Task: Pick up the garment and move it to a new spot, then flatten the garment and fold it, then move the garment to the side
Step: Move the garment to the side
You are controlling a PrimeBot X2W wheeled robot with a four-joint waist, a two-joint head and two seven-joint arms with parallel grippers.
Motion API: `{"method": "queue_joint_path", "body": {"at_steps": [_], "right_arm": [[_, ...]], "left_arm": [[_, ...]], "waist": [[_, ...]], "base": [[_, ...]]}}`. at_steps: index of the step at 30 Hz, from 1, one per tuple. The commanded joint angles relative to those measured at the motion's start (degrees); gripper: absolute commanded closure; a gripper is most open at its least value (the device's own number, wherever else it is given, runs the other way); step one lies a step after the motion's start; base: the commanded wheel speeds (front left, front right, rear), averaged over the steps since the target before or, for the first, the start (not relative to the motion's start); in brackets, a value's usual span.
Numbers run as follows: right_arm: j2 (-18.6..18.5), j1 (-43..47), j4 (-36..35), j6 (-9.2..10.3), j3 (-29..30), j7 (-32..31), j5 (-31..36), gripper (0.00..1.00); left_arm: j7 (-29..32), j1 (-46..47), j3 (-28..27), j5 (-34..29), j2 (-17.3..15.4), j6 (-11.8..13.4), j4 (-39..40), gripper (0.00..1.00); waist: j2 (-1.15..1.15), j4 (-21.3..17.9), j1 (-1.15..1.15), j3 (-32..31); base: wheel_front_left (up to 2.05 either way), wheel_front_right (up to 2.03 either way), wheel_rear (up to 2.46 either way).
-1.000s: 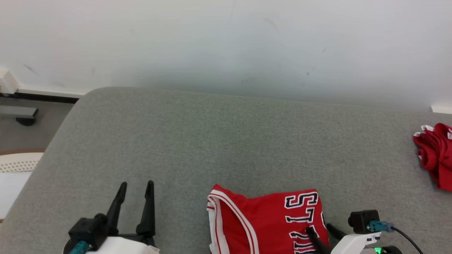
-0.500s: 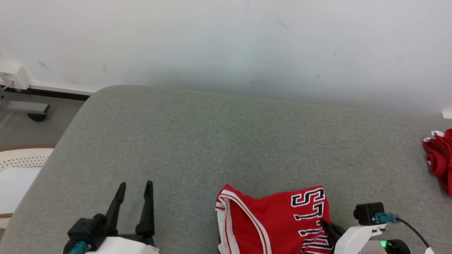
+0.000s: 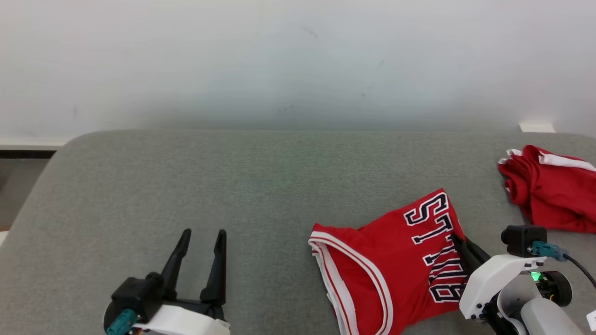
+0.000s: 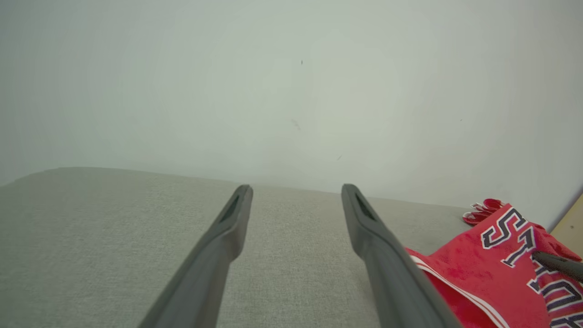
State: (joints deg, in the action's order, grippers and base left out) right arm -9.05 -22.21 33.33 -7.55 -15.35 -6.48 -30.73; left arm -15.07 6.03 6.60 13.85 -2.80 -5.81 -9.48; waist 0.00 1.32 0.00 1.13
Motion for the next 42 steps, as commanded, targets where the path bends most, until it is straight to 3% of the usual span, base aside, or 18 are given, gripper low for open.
{"method": "queue_joint_path", "body": {"at_steps": [1, 6, 16, 23, 31, 37, 42], "right_arm": [[-0.6, -0.81, -0.19, 0.15, 0.73, 0.55, 0.24, 1.0], [-1.29, -0.65, -0.86, 0.15, 2.63, 1.59, -0.17, 1.0], [-0.92, 0.55, -3.84, 0.15, 3.52, 2.36, -1.47, 1.0], [-1.74, -5.19, -6.7, 0.15, 1.82, 3.37, -2.0, 1.0], [-4.34, -19.05, -5.26, 0.15, 2.08, 4.7, -6.2, 1.0], [-9.04, -25.72, -1.5, 0.15, 4.47, 5.8, -8.16, 1.0], [-12.84, -27.68, 0.8, 0.15, 9.78, 5.74, -8.47, 1.0]], "left_arm": [[-0.09, 0.7, 0.68, -0.51, -0.22, -0.04, 0.2, 0.0], [-0.09, 1.67, 2.92, -0.52, -0.22, -0.14, -0.01, 0.0], [-0.09, 3.13, 5.85, -0.88, -0.23, -0.3, -0.67, 0.0], [-0.08, 5.62, 6.32, -2.44, -0.26, -0.64, -0.7, 0.0], [-0.08, 9.13, 5.57, -4.2, -1.91, -1.34, -0.23, 0.0], [-0.08, 10.76, 5.49, -4.37, -3.18, -1.59, 0.01, 0.0], [-0.08, 11.6, 5.53, -4.66, -4.14, -1.67, 0.42, 0.0]], "waist": [[0.0, -3.74, 0.0, 0.77], [0.0, -8.7, 0.0, 1.44], [0.0, -14.89, 0.0, 3.0], [0.0, -14.12, 0.0, 8.46], [0.0, -12.47, 0.0, 18.04], [0.0, -12.44, 0.0, 22.09], [0.0, -12.91, 0.0, 24.49]], "base": [[0.0, 0.0, 0.0], [0.0, 0.0, 0.0], [0.0, 0.0, 0.0], [0.0, 0.0, 0.0], [0.0, 0.0, 0.0], [0.0, 0.0, 0.0], [0.0, 0.0, 0.0]]}}
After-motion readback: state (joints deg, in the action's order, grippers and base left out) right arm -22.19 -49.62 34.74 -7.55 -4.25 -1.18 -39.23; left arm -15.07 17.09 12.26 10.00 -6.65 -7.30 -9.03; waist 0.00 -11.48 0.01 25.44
